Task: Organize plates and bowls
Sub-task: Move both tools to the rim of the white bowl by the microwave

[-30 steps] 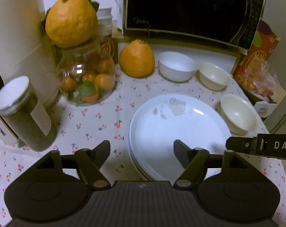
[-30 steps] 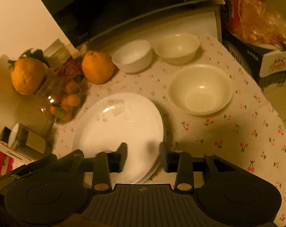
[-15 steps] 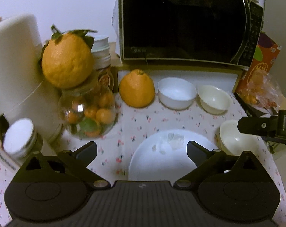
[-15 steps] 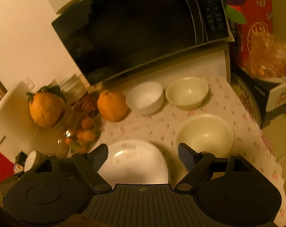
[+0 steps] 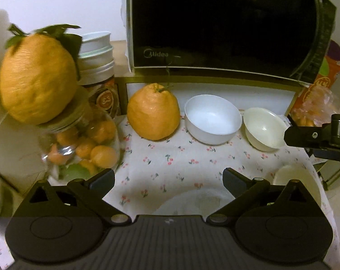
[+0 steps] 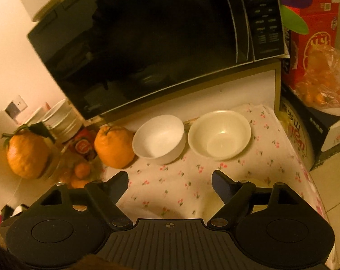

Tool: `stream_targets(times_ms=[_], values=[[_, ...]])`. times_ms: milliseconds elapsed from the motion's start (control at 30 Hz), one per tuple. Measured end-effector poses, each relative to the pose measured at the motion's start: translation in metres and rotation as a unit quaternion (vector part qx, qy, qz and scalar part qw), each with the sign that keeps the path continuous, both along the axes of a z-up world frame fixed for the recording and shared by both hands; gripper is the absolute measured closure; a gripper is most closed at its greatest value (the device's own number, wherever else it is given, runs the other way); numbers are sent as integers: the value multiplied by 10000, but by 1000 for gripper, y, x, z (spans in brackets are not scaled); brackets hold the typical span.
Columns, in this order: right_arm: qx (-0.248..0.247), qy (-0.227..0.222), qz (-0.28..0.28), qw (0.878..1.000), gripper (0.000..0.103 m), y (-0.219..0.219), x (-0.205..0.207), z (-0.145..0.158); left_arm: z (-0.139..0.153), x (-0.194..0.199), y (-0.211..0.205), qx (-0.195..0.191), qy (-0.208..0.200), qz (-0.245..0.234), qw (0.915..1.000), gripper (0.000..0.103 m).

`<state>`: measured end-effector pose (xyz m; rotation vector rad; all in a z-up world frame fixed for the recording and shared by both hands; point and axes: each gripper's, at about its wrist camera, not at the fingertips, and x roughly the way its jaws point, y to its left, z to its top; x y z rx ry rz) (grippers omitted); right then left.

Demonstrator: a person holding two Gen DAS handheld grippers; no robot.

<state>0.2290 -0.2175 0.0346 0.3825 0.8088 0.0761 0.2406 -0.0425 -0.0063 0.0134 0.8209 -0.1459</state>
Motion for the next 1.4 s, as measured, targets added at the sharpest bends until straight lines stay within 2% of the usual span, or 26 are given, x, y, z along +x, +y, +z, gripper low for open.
stream_targets(times_ms=[233,467,767,967,1133,1400], values=[[-69,72,314,9995,20,0,50,-9,-6,33,-12,-138,-9,-131,9998,3],[-187,183,630,9977,20,12,94,-22,-20,58,-17,-433,119,-244,9987,20],[-355,61,688,9970,22,19,129,-37,-36,76,-27,-586,184,-344,9975,37],[-464,-6,717,9963,40,23,143,-46,-37,81,-29,-647,237,-373,9969,46],[-549,41,691,9961,55,23,149,-55,-40,84,-29,-675,202,-396,9967,48],[-685,87,580,9959,71,23,155,-67,-45,86,-35,-690,206,-428,9965,59]])
